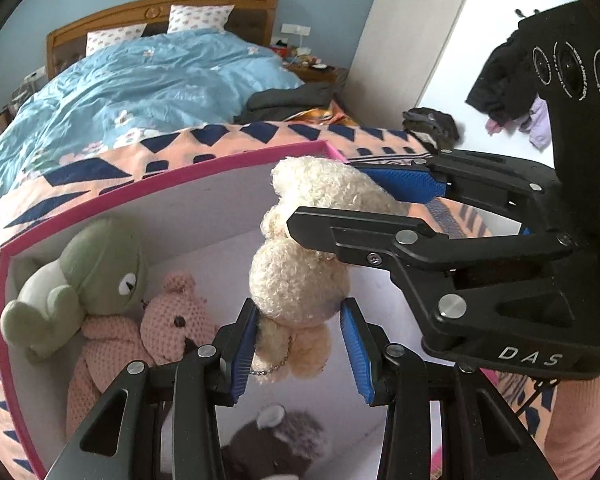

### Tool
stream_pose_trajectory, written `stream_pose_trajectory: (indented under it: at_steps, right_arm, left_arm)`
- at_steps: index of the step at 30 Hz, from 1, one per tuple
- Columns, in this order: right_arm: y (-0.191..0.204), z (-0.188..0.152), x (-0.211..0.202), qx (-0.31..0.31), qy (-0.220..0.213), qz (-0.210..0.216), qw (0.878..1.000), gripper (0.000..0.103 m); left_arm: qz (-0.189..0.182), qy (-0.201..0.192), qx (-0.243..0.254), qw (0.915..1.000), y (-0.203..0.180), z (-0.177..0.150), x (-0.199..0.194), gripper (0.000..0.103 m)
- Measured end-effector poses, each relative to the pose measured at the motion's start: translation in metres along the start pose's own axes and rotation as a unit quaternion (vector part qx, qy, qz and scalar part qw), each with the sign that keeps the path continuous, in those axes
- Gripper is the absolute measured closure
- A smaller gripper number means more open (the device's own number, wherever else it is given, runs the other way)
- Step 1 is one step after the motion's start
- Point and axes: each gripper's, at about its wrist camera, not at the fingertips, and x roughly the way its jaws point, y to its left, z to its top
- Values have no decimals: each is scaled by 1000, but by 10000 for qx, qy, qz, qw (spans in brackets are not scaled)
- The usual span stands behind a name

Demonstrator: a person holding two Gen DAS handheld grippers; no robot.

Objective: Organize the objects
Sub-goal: 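Carry the cream teddy over the pink box with the right gripper, then open the right gripper to drop the teddy into the box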

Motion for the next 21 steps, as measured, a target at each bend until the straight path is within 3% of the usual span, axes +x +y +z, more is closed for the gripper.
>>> stream_pose_trajectory:
  at_steps: [7, 12, 21]
  right_arm:
    - [-15, 8, 28, -1, 221, -314, 9993, 63]
    - [-31, 9, 37, 290, 302, -567, 9975, 61]
    - [-36, -2, 20, 527, 158, -561, 9969, 59]
  left_arm:
    - [268, 220, -110, 9993, 9, 12, 11, 62]
    - [251, 239, -169, 9993, 14, 11, 11, 62]
    - [345, -56, -50, 9994, 11, 2, -6, 60]
